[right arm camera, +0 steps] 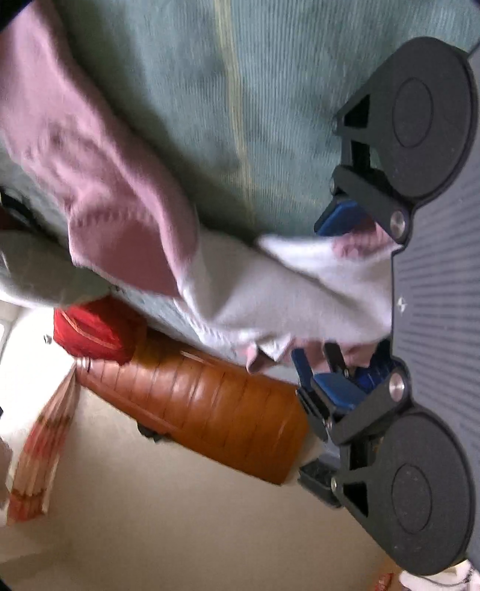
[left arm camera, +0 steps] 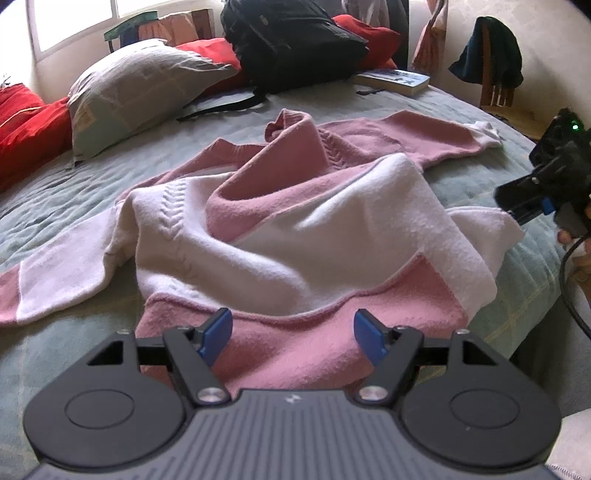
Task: Fold clothes
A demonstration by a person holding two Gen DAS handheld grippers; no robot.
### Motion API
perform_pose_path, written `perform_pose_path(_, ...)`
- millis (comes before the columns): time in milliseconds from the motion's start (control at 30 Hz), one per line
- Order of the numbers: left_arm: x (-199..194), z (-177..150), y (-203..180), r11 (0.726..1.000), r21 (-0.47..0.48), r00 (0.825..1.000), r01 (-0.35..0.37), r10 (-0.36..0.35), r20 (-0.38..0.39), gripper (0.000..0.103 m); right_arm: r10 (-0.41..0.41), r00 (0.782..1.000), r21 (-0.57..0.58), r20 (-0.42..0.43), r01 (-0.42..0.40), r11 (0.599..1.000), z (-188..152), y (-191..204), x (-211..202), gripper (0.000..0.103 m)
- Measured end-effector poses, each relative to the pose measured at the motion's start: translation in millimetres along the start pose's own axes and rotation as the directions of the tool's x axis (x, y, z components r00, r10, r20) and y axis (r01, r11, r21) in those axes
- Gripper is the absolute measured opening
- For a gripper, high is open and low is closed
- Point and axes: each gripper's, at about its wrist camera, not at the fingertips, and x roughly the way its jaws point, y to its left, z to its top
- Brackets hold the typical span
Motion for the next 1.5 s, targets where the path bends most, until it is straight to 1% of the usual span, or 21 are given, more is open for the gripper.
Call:
perform_pose_path(33, 0, 0, 1, 1.000, -0.001, 1.000, -0.003, 0.003, -0.003, 0.074, -0.005, 1.000, -0.022, -0.009, 0.005, 1.000, -1, 6, 1, 0.078)
perform_pose_path(100, 2, 0, 2, 1.000, -0.003, 1.000, -0.006, 0.006, -0.006, 0.074, -0.041, 0.999, -0.052, -0.029, 0.039, 0.998, -4, 14, 1, 0.068)
perform_pose_path(200, 4, 0, 0, 1.000, 0.005, 1.000, -0.004, 0.004, -0.008, 0.077, -0.097, 0.995, -0.025, -0.029, 0.096, 0.995, -11, 8, -6, 0.056)
perform_pose_path(267, 5, -1, -3, 1.000, 0.010, 1.000, 0.002, -0.002, -0.006, 0.077, -0.100, 0.995, 0.025, -0.009, 0.100, 0.995, -16, -4, -9, 0.055)
perform_pose_path(367, 6, -1, -7, 1.000, 0.014, 1.000, 0.010, -0.009, -0.004, 0.077, -0.075, 0.996, 0.076, 0.039, 0.072, 0.994, -22, -20, -9, 0.054)
perform_pose_path(433, 6, -2, -9, 1.000, 0.018, 1.000, 0.009, -0.009, -0.007, 0.077, -0.066, 0.995, 0.082, 0.069, 0.060, 0.995, -24, -26, -6, 0.050)
perform_pose_path(467, 6, -2, -9, 1.000, 0.019, 1.000, 0.008, -0.008, -0.008, 0.077, -0.089, 0.993, 0.086, 0.080, 0.082, 0.993, -26, -30, -4, 0.035)
perform_pose_path(500, 6, -3, -9, 1.000, 0.018, 1.000, 0.007, -0.007, -0.009, 0.077, -0.118, 0.989, 0.090, 0.091, 0.110, 0.990, -28, -33, -3, 0.010)
perform_pose_path(533, 6, -4, -9, 1.000, 0.014, 1.000, 0.007, -0.007, -0.010, 0.077, -0.113, 0.988, 0.106, 0.106, 0.101, 0.989, -30, -39, -4, 0.008)
perform_pose_path(600, 6, -5, -9, 1.000, 0.008, 1.000, 0.007, -0.006, -0.013, 0.078, -0.086, 0.988, 0.124, 0.129, 0.070, 0.990, -33, -47, -7, 0.008)
perform_pose_path(733, 6, -4, -11, 1.000, 0.010, 1.000, -0.001, 0.001, -0.014, 0.078, -0.090, 0.982, 0.118, 0.164, 0.072, 0.990, -37, -45, -8, 0.008)
perform_pose_path(800, 5, -3, -11, 1.000, 0.011, 1.000, -0.005, 0.005, -0.015, 0.078, -0.086, 0.979, 0.133, 0.187, 0.061, 0.989, -40, -45, -9, 0.008)
perform_pose_path(867, 3, -2, -12, 1.000, 0.016, 1.000, -0.009, 0.009, -0.011, 0.078, -0.079, 0.977, 0.174, 0.200, 0.044, 0.984, -42, -42, -11, 0.010)
perform_pose_path(1033, -2, -3, -11, 1.000, 0.020, 1.000, -0.014, 0.015, -0.006, 0.078, -0.068, 0.977, 0.167, 0.201, 0.034, 0.985, -52, -17, -21, 0.009)
perform_pose_path(1100, -4, -3, -10, 1.000, 0.018, 1.000, -0.016, 0.016, -0.005, 0.078, -0.044, 0.973, 0.153, 0.225, 0.009, 0.988, -61, -2, -29, 0.009)
perform_pose_path(1167, -5, -4, -10, 1.000, 0.019, 1.000, -0.011, 0.011, -0.004, 0.078, -0.048, 0.969, 0.131, 0.243, 0.016, 0.991, -69, 13, -39, 0.009)
perform_pose_path(1267, -6, -5, -11, 1.000, 0.027, 1.000, -0.006, 0.006, -0.005, 0.078, -0.053, 0.962, 0.117, 0.269, 0.022, 0.993, -82, 27, -55, 0.009)
perform_pose_path(1367, -8, -6, -10, 1.000, 0.029, 1.000, 0.005, -0.005, -0.003, 0.078, -0.122, 0.955, 0.153, 0.269, 0.082, 0.985, -99, 21, -73, 0.009)
perform_pose_path(1433, -9, -6, -9, 0.999, 0.032, 1.000, 0.009, -0.009, -0.004, 0.078, -0.206, 0.945, 0.180, 0.253, 0.163, 0.970, -104, 18, -77, 0.016)
perform_pose_path(1467, -11, -6, -8, 0.999, 0.034, 1.000, 0.010, -0.009, -0.005, 0.078, -0.249, 0.937, 0.192, 0.244, 0.205, 0.960, -107, 17, -78, 0.022)
perform_pose_path(1500, -12, -7, -6, 0.999, 0.035, 1.000, 0.010, -0.010, -0.007, 0.078, -0.291, 0.928, 0.204, 0.234, 0.246, 0.947, -109, 16, -80, 0.023)
